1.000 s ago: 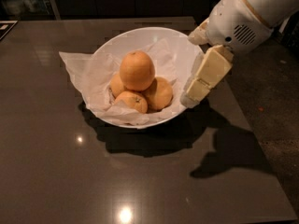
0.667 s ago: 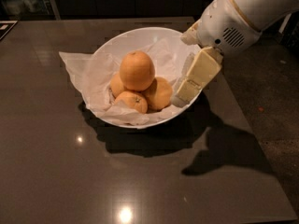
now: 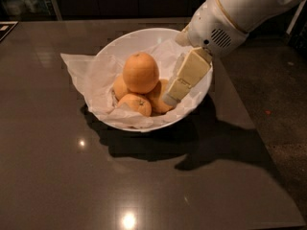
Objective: Pick orange from white bowl
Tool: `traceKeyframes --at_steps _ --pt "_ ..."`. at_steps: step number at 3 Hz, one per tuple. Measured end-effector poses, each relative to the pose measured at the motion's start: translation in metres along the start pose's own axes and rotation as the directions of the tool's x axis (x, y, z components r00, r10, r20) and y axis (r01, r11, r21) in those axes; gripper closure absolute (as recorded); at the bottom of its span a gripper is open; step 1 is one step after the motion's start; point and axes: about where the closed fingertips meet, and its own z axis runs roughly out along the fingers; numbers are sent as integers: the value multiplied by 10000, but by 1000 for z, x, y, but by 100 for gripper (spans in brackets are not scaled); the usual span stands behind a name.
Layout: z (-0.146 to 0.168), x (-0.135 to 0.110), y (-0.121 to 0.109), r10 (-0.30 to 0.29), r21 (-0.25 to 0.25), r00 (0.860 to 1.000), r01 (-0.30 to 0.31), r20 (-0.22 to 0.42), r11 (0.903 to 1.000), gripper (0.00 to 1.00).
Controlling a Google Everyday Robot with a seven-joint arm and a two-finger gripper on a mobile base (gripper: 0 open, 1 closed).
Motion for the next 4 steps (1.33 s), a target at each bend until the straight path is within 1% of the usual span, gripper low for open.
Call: traceKeyframes --at_steps 1,2,3,4 --pt "20 -9 -11 -127 -290 9997 121 -202 9995 0" --pt "37 -12 -21 -161 -514 9990 139 -424 9986 0" --pt "50 -13 -26 -226 -695 9981 186 -572 9974 0" --pt "66 -16 -25 -352 -1090 9968 273 -711 9937 0"
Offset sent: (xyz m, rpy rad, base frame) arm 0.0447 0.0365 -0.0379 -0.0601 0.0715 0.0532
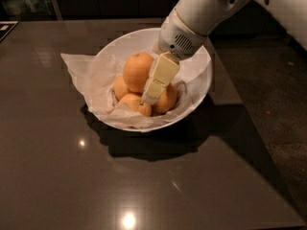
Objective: Pick orange from white bowl
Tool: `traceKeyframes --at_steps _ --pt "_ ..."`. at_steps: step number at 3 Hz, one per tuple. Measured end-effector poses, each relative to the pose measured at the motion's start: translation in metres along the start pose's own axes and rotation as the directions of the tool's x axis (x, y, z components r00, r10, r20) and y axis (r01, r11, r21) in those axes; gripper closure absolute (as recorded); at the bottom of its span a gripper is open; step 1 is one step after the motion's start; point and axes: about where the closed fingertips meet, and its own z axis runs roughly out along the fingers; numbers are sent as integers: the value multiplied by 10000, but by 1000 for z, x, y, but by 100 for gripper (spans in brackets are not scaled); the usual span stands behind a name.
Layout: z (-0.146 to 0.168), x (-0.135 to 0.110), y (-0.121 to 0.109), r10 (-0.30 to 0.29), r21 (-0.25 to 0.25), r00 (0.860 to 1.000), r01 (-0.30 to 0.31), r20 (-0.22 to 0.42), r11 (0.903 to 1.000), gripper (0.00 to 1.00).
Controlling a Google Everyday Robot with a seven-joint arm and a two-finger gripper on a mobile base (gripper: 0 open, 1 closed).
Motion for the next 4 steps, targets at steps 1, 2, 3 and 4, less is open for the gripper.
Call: traceKeyframes --at_steps 1,2,3,4 --pt "18 -5 7 -226 -538 9996 215 -192 9983 0" --pt "28 -14 18 -898 -744 9958 883 -170 9933 18" --pt "25 -16 17 -944 -755 9954 929 -166 9928 41" --pt "22 -18 16 -944 -755 9954 929 -166 9928 65"
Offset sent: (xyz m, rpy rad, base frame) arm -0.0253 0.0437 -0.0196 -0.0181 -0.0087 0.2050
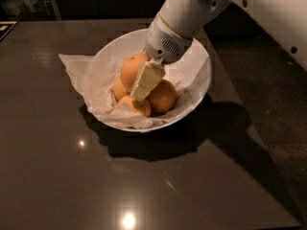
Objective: Pick orange from white bowl
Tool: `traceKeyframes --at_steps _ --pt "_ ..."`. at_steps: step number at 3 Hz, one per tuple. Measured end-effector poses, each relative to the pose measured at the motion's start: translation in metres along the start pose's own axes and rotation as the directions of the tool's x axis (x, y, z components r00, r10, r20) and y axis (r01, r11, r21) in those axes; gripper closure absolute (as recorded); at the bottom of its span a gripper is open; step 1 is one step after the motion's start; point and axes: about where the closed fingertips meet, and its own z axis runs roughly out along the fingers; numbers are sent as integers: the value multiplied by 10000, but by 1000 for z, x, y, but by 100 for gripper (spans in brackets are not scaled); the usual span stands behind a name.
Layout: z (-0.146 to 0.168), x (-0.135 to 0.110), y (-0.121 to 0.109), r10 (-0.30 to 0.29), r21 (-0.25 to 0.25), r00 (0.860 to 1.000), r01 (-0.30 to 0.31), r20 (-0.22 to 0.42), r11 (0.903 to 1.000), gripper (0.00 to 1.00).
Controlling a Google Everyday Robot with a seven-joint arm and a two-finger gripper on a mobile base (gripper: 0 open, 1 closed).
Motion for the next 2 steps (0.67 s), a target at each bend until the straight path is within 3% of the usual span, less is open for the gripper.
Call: traceKeyframes --at_steps 1,2 --pt "-3 -1 1 -4 13 10000 4 62 10000 88" --pt "-10 -10 11 -91 9 9988 91 481 10000 100"
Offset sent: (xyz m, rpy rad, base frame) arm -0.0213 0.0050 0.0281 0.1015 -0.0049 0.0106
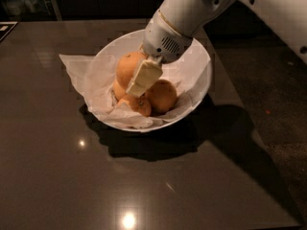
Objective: Pick orange from white bowl
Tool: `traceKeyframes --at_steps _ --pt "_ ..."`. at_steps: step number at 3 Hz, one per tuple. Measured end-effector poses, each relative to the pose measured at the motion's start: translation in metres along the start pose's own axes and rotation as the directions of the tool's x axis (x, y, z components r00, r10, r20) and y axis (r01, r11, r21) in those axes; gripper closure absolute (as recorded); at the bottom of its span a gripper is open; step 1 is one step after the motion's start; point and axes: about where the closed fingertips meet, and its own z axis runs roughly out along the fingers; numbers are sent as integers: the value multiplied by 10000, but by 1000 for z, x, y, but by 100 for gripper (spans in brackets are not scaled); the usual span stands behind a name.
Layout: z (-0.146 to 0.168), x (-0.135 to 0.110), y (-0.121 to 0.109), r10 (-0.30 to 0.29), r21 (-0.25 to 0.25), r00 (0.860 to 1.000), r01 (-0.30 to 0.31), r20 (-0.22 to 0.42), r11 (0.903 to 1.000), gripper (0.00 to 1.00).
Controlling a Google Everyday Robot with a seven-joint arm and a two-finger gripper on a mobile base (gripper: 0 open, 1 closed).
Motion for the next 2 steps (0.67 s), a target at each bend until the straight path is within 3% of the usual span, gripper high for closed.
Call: traceKeyframes --at_steps 2 --pt "-15 -19 21 -392 160 9972 383 635 9991 100"
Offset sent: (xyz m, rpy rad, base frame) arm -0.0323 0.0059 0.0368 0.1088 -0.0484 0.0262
